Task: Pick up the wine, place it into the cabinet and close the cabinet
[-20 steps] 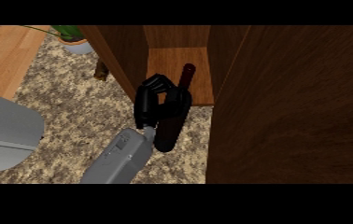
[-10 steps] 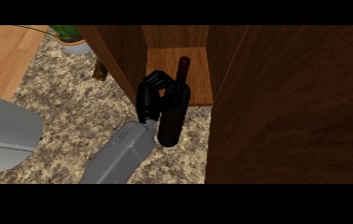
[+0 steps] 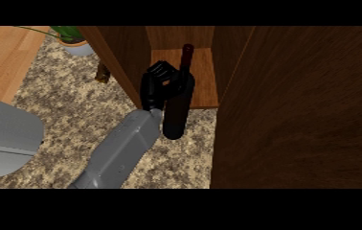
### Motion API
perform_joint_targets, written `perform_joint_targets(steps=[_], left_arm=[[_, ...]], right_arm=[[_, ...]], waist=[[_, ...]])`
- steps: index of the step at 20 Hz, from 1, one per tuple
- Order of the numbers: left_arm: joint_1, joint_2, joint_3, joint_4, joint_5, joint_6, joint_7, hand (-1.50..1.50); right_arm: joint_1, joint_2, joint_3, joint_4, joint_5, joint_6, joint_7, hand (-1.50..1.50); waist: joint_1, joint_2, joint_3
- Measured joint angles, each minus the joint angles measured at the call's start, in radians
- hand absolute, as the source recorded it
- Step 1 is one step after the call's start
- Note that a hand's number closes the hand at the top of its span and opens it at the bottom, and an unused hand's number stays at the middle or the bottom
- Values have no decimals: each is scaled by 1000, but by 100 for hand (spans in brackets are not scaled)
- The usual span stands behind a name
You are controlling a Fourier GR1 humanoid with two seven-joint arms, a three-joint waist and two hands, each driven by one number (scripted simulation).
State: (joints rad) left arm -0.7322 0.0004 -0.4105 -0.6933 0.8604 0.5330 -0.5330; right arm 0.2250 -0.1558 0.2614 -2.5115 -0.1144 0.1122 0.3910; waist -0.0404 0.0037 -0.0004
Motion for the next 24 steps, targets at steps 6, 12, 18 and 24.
perform_joint_targets(steps=[6,12,18,24], left_arm=[[-127,0,44,108,29,-1,17,150],[-241,9,94,214,8,4,24,150],[-337,41,113,339,-38,66,20,-150],[-397,43,86,461,-107,146,25,-150]], right_arm=[[-2,10,8,2,1,4,0,-150],[5,4,-25,3,-5,24,-12,-150],[12,14,-12,9,-5,39,-25,-150],[1,32,18,13,-1,35,-17,-150]], waist=[[-1,1,0],[1,2,1],[-9,5,1],[-19,7,1]])
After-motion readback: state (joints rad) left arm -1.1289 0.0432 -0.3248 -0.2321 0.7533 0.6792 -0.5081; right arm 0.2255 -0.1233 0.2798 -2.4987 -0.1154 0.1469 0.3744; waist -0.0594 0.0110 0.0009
